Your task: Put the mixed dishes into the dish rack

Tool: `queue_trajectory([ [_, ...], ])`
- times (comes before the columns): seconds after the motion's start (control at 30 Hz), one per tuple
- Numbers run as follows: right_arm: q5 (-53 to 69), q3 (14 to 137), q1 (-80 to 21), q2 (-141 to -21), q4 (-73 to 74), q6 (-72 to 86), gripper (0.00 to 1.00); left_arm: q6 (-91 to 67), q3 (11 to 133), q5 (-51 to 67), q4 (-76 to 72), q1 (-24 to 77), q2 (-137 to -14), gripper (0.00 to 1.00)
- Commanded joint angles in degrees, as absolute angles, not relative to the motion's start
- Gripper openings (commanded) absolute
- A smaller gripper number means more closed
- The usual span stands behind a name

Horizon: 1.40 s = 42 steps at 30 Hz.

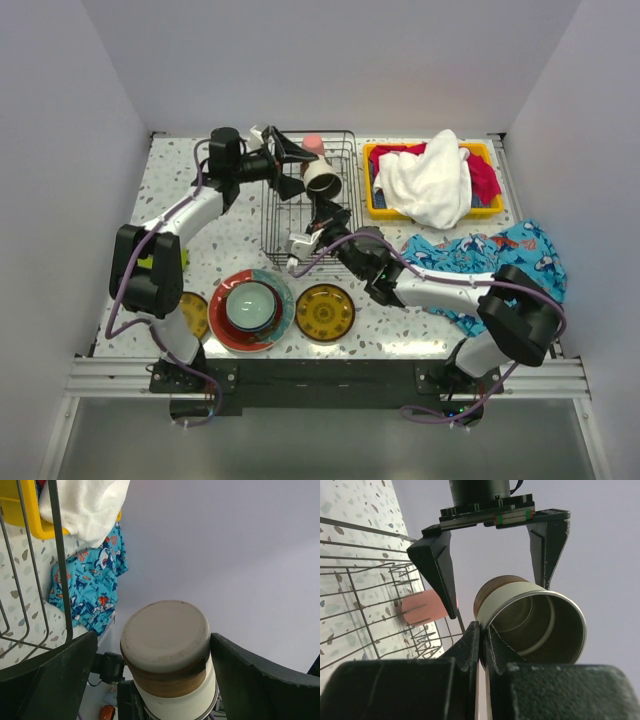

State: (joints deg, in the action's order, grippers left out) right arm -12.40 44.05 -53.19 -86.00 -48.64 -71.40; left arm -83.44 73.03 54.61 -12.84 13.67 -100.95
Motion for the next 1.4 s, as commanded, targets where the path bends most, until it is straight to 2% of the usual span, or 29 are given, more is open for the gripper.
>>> queue_trajectory([
  [0.0,-14.3,48.7,-53.0,-87.0,-54.7,-73.7,0.0,-84.0,72.5,57.7,-12.8,13.5,-100.7,0.99],
  [0.13,-13.7,48.8,-53.3,-88.8,-54.2,-73.9,0.0,-84.8,72.9,58.1,-14.1,13.5,-100.5,0.98],
  [0.23,-13.4,48.4,-53.3,-90.0,-54.8,-74.4,0.0,-85.3,72.7,58.2,-14.4,13.5,-100.5,0.93],
  [0.37,-12.4,47.7,-53.5,-91.2,-56.2,-75.8,0.0,-86.0,72.2,58.1,-15.6,13.6,-100.7,0.81],
  [0.43,-11.4,46.8,-53.6,-91.7,-57.3,-76.5,0.0,-86.3,72.4,57.7,-15.5,13.5,-101.0,0.78],
  [0.53,-10.5,45.6,-53.8,-91.9,-57.9,-77.8,0.0,-86.4,73.2,57.3,-16.3,13.5,-101.7,0.69],
  [0.57,-10.5,45.4,-53.8,-92.1,-57.7,-78.4,0.0,-86.0,73.6,57.1,-16.8,13.5,-101.9,0.61],
  [0.6,-10.8,45.4,-53.8,-92.3,-57.3,-78.9,0.0,-85.3,74.3,56.5,-17.3,13.5,-102.0,0.56],
  [0.63,-11.9,45.4,-54.0,-92.3,-55.9,-79.2,0.15,-84.4,75.0,56.0,-17.3,13.5,-102.5,0.51],
  [0.7,-13.9,45.4,-54.1,-91.3,-52.1,-78.3,0.39,-80.3,77.5,54.3,-18.1,13.4,-103.6,0.29],
  [0.73,-15.2,45.3,-54.1,-88.7,-49.4,-77.4,0.49,-78.7,78.7,53.9,-18.7,13.4,-104.2,0.15],
  [0.77,-15.5,45.2,-54.1,-86.9,-45.5,-75.3,0.54,-74.2,80.2,53.2,-16.8,13.4,-105.0,0.0],
  [0.8,-15.6,45.8,-54.1,-85.0,-34.7,-73.8,0.58,-72.7,83.5,52.0,-16.0,13.2,-106.7,0.0],
  [0.87,-15.4,46.9,-54.1,-78.6,-23.3,-66.7,0.68,-67.2,86.9,51.9,-15.3,12.7,-108.8,0.0],
  [0.9,-15.6,48.2,-53.8,-76.6,-13.5,-64.1,0.69,-64.3,91.3,51.4,-13.9,12.6,-110.7,0.0],
  [1.0,-17.5,49.1,-52.7,-70.9,-1.5,-53.6,0.72,-50.5,101.6,48.5,-3.6,12.2,-114.7,0.0],
  [1.17,-21.6,50.1,-51.0,-67.6,7.3,-39.5,0.73,-27.8,113.3,37.6,11.0,12.3,-118.1,0.0],
  [1.3,-23.8,50.4,-49.7,-66.9,8.3,-36.4,0.73,-16.0,109.7,24.3,7.2,12.8,-116.3,0.0],
  [1.37,-23.7,50.4,-48.8,-66.7,8.3,-36.3,0.73,-9.7,106.0,21.5,3.5,13.6,-115.2,0.0],
])
